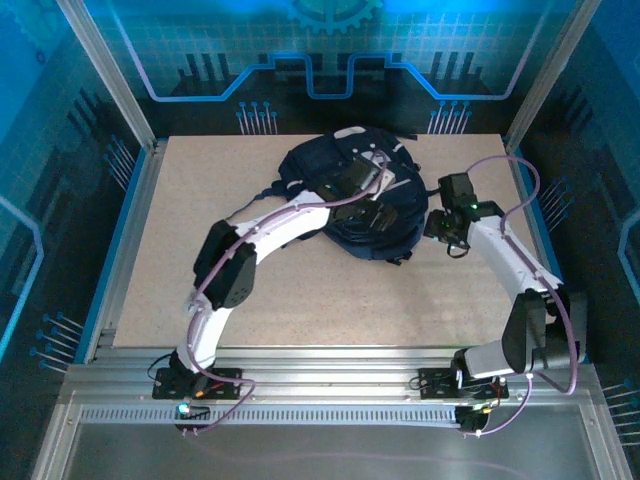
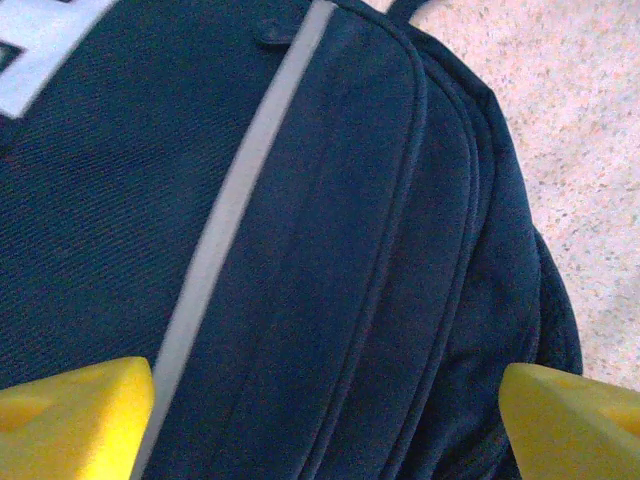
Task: Pack the student bag
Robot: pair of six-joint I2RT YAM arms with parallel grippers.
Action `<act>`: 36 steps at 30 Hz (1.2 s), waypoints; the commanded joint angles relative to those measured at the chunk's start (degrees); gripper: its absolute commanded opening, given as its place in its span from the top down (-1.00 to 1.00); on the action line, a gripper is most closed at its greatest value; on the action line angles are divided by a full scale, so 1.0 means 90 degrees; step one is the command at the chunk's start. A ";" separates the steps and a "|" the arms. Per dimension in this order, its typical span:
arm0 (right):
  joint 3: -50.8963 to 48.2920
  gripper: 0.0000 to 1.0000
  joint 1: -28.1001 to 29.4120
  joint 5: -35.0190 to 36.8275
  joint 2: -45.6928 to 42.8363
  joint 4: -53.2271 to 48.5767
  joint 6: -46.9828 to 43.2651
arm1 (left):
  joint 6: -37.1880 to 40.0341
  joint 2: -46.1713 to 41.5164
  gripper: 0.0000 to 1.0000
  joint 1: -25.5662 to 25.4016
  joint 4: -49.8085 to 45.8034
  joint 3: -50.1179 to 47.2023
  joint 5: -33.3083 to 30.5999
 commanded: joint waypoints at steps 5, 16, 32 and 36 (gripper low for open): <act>-0.0479 -0.20 -0.0542 -0.0797 -0.0643 0.0351 -0.0174 | 0.0374 0.0801 -0.67 -0.0062 -0.1202 0.1019 -0.0735; -0.0415 -0.01 -0.0529 -0.1720 -0.0462 0.0807 -0.0038 | 0.0291 0.0795 1.00 -0.0059 -0.1367 0.1238 -0.0545; 0.0599 -0.02 0.0462 -0.2640 0.0846 0.1738 0.0564 | -0.1104 0.0024 1.00 0.0667 -0.1386 0.1672 0.1371; 0.1217 -0.04 0.0785 -0.2806 0.1626 0.1950 0.0811 | -0.1220 0.0004 1.00 0.0714 -0.1349 0.1788 0.1409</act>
